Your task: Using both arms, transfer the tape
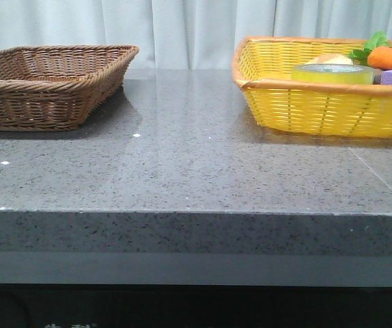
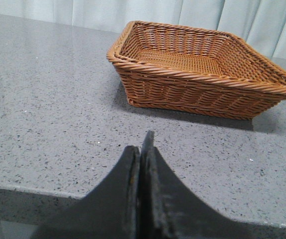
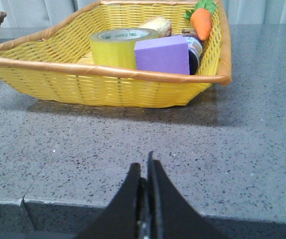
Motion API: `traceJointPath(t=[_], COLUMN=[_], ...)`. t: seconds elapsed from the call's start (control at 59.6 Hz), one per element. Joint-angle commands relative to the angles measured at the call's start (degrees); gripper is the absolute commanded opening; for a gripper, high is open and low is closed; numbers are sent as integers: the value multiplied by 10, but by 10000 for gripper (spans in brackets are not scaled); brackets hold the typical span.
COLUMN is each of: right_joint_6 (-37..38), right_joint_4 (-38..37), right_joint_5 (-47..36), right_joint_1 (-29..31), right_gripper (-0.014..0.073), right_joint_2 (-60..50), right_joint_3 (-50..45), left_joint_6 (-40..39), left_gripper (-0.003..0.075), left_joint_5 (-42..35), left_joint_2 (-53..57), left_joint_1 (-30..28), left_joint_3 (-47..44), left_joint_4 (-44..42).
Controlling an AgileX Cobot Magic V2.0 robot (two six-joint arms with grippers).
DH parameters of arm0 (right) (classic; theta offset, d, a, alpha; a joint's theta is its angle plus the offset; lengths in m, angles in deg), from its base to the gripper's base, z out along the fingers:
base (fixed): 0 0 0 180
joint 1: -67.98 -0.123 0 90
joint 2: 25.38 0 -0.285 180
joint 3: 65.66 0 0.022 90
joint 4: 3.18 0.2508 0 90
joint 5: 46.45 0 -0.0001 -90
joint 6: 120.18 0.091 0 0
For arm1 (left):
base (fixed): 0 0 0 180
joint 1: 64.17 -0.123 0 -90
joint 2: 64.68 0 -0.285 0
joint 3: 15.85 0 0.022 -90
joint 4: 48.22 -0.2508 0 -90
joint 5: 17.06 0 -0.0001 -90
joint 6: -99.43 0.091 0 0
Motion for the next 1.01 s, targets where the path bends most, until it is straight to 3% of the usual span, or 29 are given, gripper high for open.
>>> traceJointPath(t=[0.0, 0.168, 0.386, 0.687, 0.989], right_joint_6=[-1, -1, -1, 1, 1], right_joint_4=[0, 0, 1, 4, 59], right_joint_5=[-51, -54, -95, 33, 50], right_joint_1=[3, 3, 3, 3, 3], right_gripper=[-89, -89, -89, -79, -79], right_joint_2=[-14, -14, -14, 70, 259], right_joint_3=[16, 16, 39, 205, 342], left_joint_6=[-3, -3, -3, -2, -2], left_gripper=[-20, -20, -20, -20, -20], left_joint_5=[-51, -57, -151, 11, 14], left_joint_2=[11, 11, 11, -102, -266], left_joint_1=[0, 0, 0, 0, 0], left_joint_3=[-22, -22, 1, 186, 259], left_joint_4=[4, 4, 4, -30, -32])
